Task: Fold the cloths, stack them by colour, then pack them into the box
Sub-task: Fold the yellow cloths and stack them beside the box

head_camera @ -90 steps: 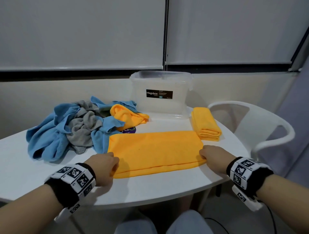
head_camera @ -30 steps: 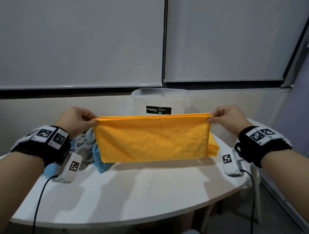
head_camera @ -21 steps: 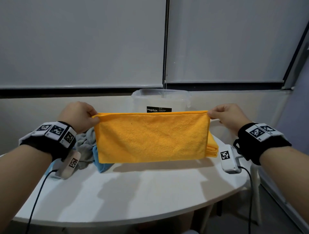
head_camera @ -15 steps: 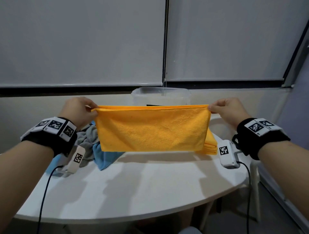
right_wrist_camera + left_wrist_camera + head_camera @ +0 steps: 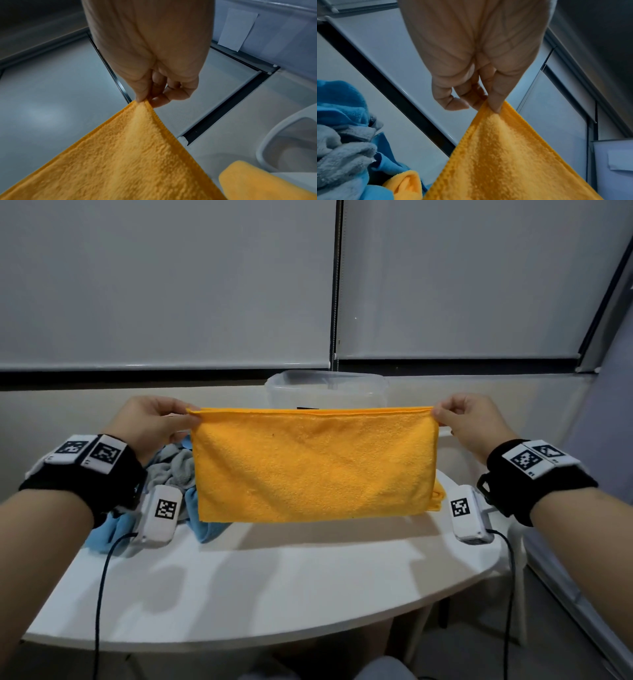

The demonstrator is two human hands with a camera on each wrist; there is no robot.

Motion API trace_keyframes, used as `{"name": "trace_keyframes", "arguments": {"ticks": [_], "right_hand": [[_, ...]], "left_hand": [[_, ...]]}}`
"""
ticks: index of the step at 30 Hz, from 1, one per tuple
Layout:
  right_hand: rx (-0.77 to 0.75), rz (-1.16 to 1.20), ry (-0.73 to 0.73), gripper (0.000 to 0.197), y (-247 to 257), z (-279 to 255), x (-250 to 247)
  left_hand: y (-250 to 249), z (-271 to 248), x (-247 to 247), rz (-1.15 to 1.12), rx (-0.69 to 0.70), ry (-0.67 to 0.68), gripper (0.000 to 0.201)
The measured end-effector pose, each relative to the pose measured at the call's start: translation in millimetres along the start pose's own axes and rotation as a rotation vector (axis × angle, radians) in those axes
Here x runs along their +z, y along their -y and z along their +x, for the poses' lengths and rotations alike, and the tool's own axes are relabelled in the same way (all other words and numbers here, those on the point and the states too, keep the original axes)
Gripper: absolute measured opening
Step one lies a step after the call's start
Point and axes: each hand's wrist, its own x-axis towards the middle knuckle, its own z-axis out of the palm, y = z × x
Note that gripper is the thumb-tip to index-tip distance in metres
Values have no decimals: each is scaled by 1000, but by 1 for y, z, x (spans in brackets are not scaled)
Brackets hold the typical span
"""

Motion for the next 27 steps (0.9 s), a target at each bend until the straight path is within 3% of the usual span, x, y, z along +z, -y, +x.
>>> {"name": "trace_keyframes", "arguments": {"ticks": [6, 14, 18, 21, 23, 27], "right_hand": [[-4, -57, -54, 25, -10, 6, 4], [54, -87, -43, 23, -12, -2, 18], [124, -125, -7, 22, -20, -13, 24], [120, -129, 41, 16, -16, -25, 20], [104, -123, 106, 14, -12, -36, 15], [60, -67, 203, 15, 0, -61, -4]], "left_hand": [[5, 4, -1, -24, -7, -8, 39], [9, 3, 1, 38, -98, -46, 28], [24, -3, 13, 157, -166, -105, 30], [30, -6, 9, 103, -162, -139, 36], [27, -10, 2, 59, -127, -100, 41], [7, -30, -14, 98, -23, 122, 42]]}}
